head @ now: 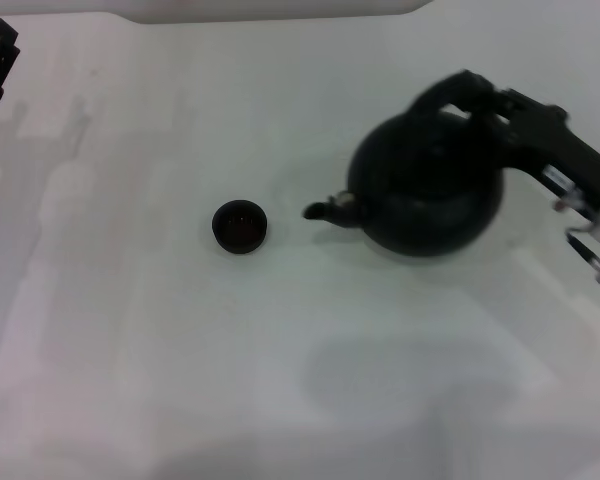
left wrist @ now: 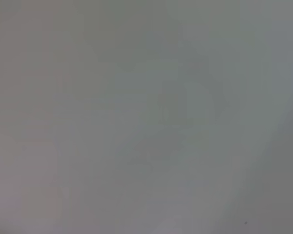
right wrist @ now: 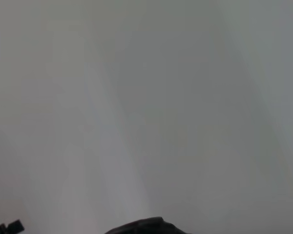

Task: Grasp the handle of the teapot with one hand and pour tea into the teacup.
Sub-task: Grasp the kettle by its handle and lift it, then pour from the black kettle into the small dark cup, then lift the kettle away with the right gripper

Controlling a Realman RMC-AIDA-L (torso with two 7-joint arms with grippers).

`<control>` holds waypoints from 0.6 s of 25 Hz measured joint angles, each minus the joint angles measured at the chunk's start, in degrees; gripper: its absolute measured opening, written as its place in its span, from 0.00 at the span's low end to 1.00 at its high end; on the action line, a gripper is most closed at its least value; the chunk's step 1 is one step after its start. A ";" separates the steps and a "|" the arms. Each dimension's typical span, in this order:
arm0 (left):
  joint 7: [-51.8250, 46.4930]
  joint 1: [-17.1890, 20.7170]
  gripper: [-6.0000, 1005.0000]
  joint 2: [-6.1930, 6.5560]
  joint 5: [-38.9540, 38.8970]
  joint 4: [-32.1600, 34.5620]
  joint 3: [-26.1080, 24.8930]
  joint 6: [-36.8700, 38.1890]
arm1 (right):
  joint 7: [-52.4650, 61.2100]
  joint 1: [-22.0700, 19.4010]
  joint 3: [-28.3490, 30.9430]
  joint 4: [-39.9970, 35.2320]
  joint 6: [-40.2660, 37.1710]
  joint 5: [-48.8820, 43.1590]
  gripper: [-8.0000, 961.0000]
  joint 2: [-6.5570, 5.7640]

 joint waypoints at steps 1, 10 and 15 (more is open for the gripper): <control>0.00 -0.02 0.86 0.00 0.01 0.00 0.00 0.00 | -0.29 0.90 -0.08 -0.62 1.45 -0.30 0.21 0.01; 0.00 0.11 0.86 0.04 0.05 -0.02 0.00 -0.09 | -7.63 4.55 -0.07 -5.56 8.12 -1.36 0.21 0.10; 0.00 0.09 0.86 0.04 0.15 -0.03 0.00 -0.09 | -8.96 5.38 0.41 -6.14 9.13 -1.37 0.21 0.20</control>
